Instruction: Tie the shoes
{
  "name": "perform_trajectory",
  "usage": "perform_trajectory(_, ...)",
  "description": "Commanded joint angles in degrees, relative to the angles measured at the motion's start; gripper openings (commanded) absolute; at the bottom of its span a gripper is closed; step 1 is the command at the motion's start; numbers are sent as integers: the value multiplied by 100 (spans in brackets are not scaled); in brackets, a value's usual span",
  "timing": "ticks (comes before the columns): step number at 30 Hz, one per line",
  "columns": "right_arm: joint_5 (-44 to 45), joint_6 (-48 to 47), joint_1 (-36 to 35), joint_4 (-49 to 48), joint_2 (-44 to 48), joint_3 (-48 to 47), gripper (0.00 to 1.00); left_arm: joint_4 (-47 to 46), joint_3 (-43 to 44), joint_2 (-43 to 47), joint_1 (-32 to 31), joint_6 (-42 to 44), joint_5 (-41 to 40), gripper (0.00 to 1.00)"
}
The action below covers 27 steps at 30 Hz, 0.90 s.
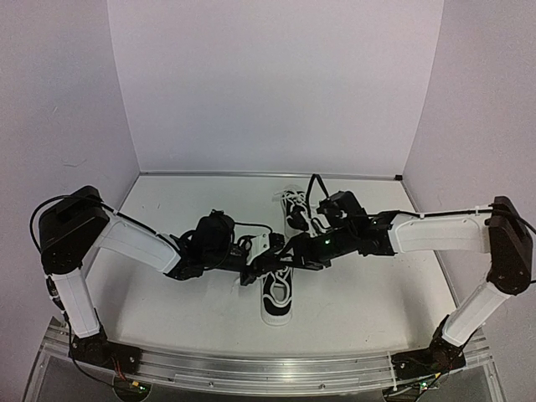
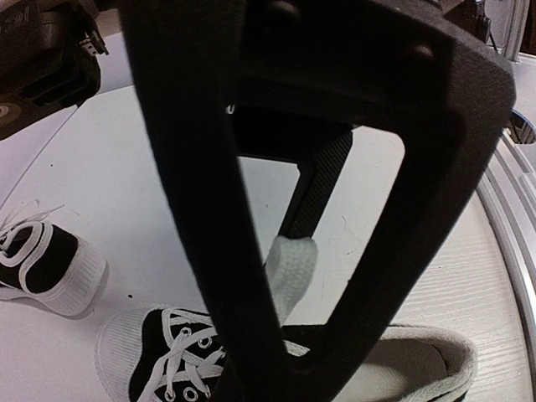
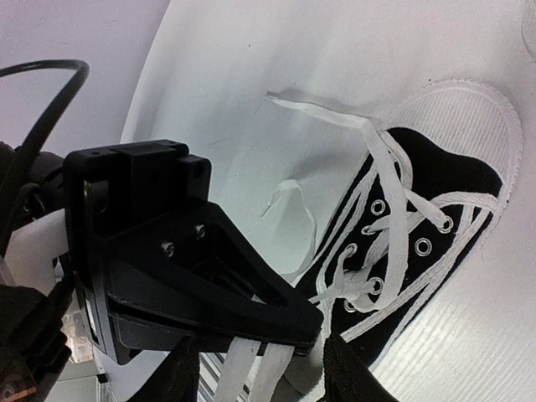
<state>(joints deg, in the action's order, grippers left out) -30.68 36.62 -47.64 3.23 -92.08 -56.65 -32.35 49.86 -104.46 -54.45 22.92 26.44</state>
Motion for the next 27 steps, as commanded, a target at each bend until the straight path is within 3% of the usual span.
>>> perform_trajectory(1,48,26,-36,-157,-162,-179,40,7,268,-72,-40,29,100,0)
perform_trajectory(7,121,62,-41,-152,-169,-148,8,118,304,-62,-43,56,74,1)
perform_trajectory(9,128,61,-37,-153,-150,-129,0,317,321,21,-40,39,34,8)
perform_trajectory(12,159,59,-39,-154,-84,-78,0,1354,473,311,45,206,-93,28)
perform_trajectory(16,170,56,-39,-140,0,-32,0,2590,506,981,742,81,26,43)
perform_trajectory(20,172,46,-40,-140,-3,-26,0,3497,573,1290,1212,327,-479,47)
perform_trajectory(27,167,63,-42,-139,12,-15,0,4745,1266,400,1459,606,-814,46)
